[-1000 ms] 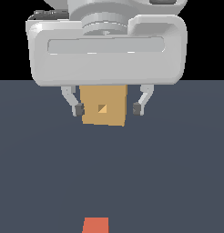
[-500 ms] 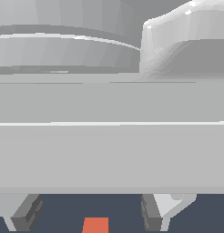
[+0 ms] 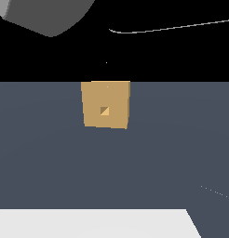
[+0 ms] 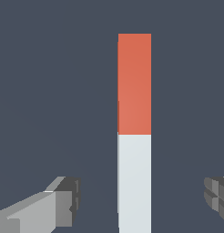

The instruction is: Insert the peg into the horizontal hole in a box.

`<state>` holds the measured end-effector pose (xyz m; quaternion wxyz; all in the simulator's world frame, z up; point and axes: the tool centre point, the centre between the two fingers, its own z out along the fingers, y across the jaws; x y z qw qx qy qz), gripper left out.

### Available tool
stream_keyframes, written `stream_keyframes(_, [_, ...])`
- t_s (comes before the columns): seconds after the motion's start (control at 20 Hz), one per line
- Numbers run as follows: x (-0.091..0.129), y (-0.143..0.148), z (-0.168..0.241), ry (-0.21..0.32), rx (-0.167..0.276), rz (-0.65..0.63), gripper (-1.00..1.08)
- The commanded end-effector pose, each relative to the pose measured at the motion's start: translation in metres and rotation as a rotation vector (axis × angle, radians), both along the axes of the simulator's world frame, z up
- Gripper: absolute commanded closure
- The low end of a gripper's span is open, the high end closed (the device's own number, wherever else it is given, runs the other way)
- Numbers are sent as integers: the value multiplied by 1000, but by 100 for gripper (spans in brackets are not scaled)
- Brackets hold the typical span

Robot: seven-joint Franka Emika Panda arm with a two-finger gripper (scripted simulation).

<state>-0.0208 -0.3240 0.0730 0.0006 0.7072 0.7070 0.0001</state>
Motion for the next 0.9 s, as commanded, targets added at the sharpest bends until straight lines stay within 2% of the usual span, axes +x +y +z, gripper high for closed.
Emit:
stream_keyframes(0.0, [1, -11, -4, 0, 0, 3, -92])
stream_keyframes(0.55, [1, -20, -11, 1, 1, 3, -92])
stream_keyframes(0.85, [1, -20, -37, 1, 1, 3, -92])
